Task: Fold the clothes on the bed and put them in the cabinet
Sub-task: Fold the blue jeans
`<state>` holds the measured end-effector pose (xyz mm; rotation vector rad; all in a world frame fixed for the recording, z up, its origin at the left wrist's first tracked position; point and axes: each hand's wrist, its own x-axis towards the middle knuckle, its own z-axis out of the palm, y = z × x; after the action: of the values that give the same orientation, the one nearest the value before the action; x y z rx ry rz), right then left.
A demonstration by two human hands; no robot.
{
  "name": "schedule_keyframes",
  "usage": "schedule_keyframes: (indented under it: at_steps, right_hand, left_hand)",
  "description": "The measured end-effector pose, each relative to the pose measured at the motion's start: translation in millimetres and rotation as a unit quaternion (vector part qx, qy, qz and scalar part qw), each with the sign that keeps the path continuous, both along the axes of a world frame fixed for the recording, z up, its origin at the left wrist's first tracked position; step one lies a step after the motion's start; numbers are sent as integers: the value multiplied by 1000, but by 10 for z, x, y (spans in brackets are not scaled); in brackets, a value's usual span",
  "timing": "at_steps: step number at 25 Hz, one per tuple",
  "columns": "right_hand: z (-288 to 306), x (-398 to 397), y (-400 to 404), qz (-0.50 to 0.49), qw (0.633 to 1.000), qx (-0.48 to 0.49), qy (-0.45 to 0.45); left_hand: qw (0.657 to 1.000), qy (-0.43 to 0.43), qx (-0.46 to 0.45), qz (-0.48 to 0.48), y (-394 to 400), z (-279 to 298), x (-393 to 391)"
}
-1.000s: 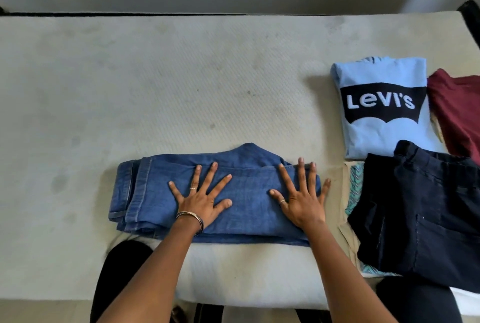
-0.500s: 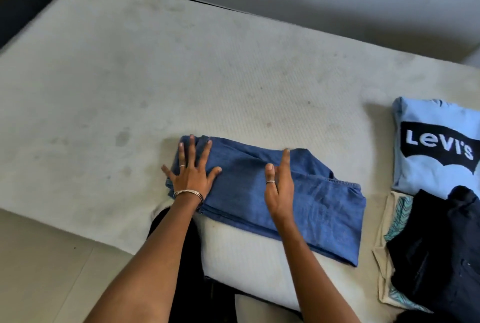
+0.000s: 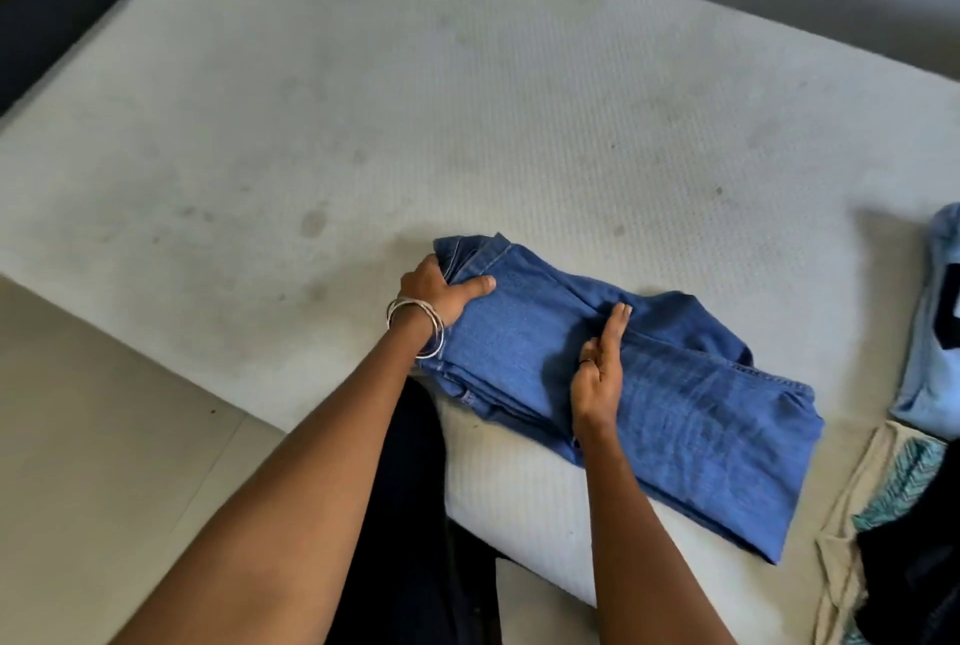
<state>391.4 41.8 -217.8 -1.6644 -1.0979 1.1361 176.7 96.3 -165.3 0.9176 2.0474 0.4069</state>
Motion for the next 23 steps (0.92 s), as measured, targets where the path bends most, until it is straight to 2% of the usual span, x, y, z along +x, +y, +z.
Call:
schedule_keyframes:
  at_steps: [3,5,8,11,14,17,19,21,23]
  right_hand:
    - [-77,29,74,-14,998,-60,16]
    - [5,127,194,-10,991,-103,90]
    - [217,435,290,-93,962,-131,220]
    - [441,315,-28,-168,956,-140,195]
    - [410,-57,-524,-127,923,-213,296]
    - [763,241,-619,-147,893,-228,360]
    - [973,792,-562,-173,885,-198,385]
    - [1174,1398,-559,-168,889,-140,402]
    - [1263,1887,-653,-136,909,-117,376]
  left_hand:
    - [999,-4,39,-23,-63,333,155]
    - [998,20,35,-56,-29,636,302]
    - [984,129,14,-121,59,1091,629]
    - [960,221,62,-160,-32,1484,1157]
    - [945,248,105,-188,-166,1631,1613]
    - [938,249,125,-204,-340,1665,1882]
    - [935,215,129,-250,-453,1636,2125]
    - [935,76,110,-328,-552,1545,2400]
    - [916,-79,59,-388,-652,1313,2613]
